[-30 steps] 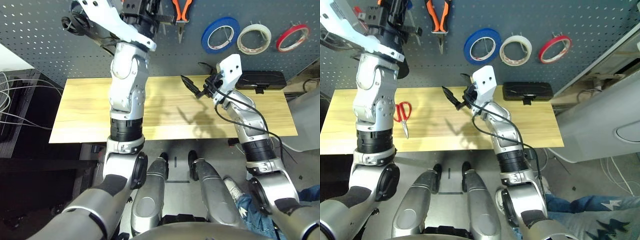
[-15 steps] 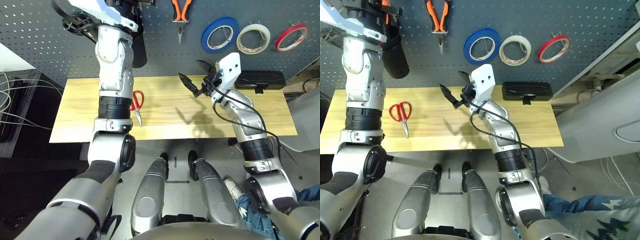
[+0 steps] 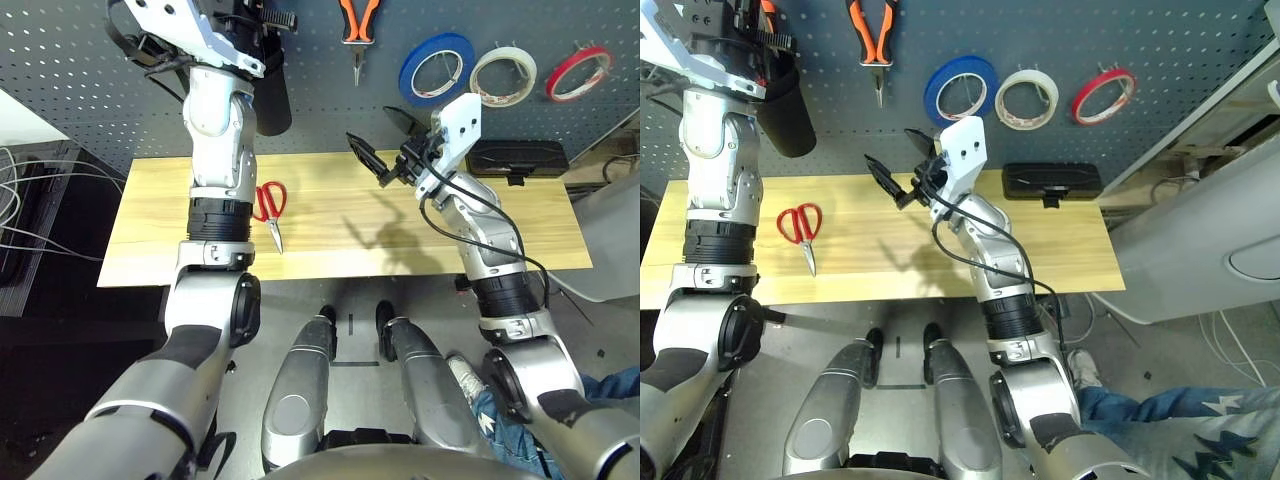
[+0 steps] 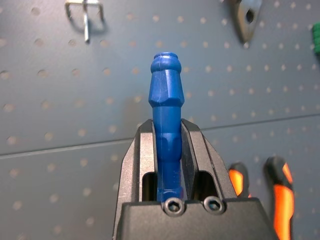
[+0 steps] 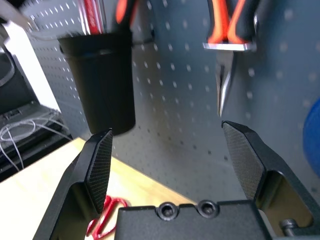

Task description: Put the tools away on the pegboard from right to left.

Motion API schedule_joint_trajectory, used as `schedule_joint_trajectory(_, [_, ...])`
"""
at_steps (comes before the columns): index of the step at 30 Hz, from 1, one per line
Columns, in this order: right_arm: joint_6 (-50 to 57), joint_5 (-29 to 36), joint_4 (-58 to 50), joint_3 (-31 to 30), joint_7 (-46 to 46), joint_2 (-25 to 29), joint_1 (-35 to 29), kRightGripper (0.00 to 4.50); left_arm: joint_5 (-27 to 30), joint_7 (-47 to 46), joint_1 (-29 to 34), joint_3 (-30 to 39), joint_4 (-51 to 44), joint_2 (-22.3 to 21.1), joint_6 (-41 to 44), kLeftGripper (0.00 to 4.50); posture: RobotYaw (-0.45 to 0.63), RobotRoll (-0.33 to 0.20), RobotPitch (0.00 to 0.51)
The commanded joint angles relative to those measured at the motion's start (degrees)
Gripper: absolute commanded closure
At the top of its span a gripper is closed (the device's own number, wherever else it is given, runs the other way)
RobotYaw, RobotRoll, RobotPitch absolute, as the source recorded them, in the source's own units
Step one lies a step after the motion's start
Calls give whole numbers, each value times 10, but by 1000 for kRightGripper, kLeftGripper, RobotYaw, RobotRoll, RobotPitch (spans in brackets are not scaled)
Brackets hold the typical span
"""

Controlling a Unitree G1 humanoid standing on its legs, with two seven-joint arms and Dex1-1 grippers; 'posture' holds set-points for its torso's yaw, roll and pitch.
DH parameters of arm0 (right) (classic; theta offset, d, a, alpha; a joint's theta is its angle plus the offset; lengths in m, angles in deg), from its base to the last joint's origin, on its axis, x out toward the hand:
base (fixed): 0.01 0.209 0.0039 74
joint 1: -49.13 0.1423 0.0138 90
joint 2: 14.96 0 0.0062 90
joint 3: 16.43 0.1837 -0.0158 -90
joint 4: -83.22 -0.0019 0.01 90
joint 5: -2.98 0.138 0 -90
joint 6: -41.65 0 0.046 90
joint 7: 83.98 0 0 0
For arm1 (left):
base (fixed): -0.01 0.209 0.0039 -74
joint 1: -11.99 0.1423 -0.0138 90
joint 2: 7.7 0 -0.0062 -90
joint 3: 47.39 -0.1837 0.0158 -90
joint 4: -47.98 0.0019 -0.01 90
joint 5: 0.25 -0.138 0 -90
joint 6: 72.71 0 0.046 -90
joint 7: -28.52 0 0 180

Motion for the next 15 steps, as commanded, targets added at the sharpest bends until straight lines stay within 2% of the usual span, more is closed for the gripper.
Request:
schedule_joint_trajectory(1, [-16,6,-3,0,6,-5,0,0,-10,-10,12,2,12,-5,-7,3939,83,0,308])
schedule_joint_trajectory(15, [-29,4,5,-2,6,-6,3,0,-32,-36,36,-1,39,-13,-3,3939,80,0,307])
